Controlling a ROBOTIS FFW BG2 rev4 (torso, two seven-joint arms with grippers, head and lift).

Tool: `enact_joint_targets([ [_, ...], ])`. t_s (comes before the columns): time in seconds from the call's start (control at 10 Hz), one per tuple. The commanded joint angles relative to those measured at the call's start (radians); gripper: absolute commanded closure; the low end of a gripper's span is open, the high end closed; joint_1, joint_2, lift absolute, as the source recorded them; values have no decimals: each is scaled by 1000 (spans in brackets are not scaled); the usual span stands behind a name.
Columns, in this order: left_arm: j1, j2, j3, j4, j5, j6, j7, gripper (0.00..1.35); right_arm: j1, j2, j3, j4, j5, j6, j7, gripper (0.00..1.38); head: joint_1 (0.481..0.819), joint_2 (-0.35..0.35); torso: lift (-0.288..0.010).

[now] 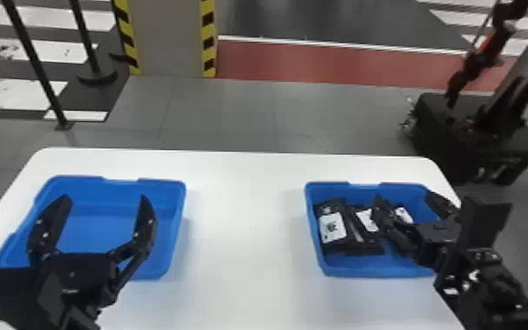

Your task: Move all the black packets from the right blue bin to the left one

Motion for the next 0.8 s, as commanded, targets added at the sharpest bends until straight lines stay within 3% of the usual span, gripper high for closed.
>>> enact_joint_targets([
  [0.0, 5, 0, 2, -1, 1, 0, 1, 42, -68, -33, -1, 102, -49, 61, 8, 105, 695, -105, -110],
  [0.4, 12, -6, 9, 2, 3, -5, -4, 45, -262, -56, -4, 377, -55, 152, 69, 101, 695, -125, -110],
  [0.7, 12, -6, 11, -1, 0, 0, -4, 45, -303, -66, -4, 461, -113, 225, 92, 108, 695, -137, -110],
])
